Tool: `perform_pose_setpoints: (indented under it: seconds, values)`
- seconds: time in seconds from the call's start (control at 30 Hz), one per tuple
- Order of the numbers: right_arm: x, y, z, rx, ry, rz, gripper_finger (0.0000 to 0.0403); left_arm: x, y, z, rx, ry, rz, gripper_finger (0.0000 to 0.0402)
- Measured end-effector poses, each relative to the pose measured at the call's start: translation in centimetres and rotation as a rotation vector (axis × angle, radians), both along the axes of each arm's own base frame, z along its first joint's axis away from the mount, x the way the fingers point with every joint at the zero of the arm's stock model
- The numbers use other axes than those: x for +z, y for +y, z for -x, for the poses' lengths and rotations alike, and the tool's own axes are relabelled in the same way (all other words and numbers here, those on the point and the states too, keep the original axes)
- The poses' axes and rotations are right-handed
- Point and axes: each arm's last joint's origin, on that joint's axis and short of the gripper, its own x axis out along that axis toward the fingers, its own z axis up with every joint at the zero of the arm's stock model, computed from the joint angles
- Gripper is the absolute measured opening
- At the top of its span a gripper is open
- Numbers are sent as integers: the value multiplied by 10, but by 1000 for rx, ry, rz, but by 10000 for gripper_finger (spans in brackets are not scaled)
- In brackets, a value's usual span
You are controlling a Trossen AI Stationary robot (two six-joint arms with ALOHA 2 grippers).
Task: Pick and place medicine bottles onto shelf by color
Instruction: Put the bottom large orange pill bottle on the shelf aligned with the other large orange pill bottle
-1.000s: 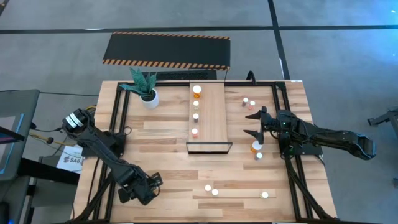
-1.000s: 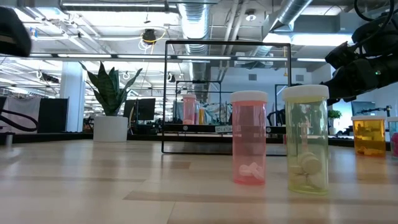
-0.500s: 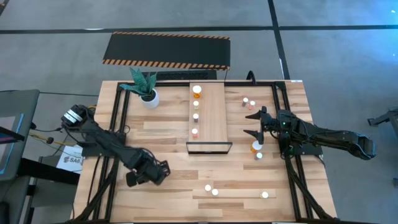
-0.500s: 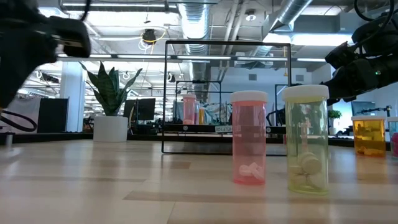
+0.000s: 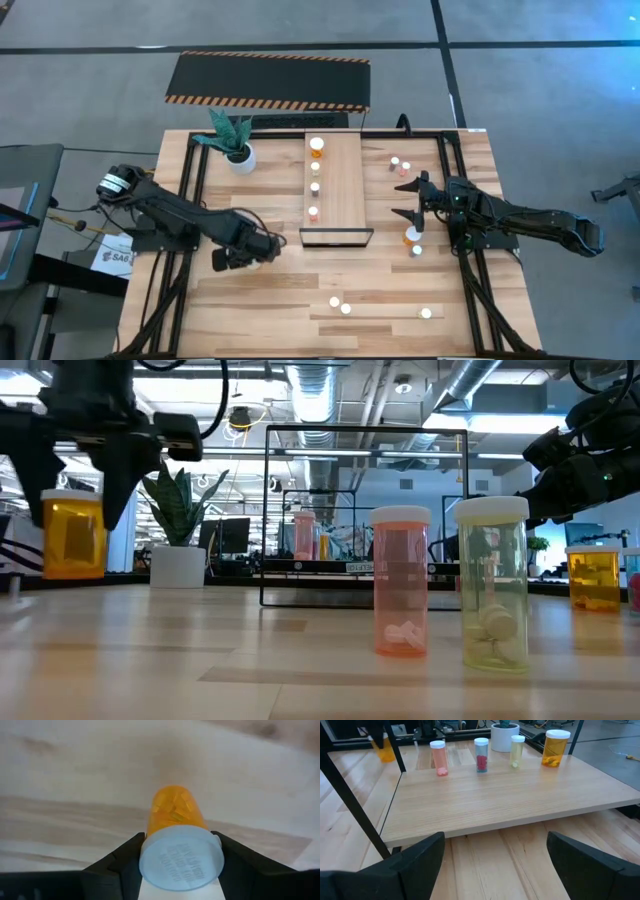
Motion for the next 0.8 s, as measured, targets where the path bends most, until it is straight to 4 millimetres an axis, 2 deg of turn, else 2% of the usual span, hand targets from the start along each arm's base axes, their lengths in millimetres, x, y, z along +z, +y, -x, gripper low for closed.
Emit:
perform_pose_setpoints:
  seconds: [0.57, 0.8]
  values:
    - [0, 0, 0, 0, 0, 0, 374, 30, 80, -1, -40, -105, -109, 194]
    - [0, 0, 0, 0, 0, 0, 374, 51, 108, -8, -113, -157, -276, 194]
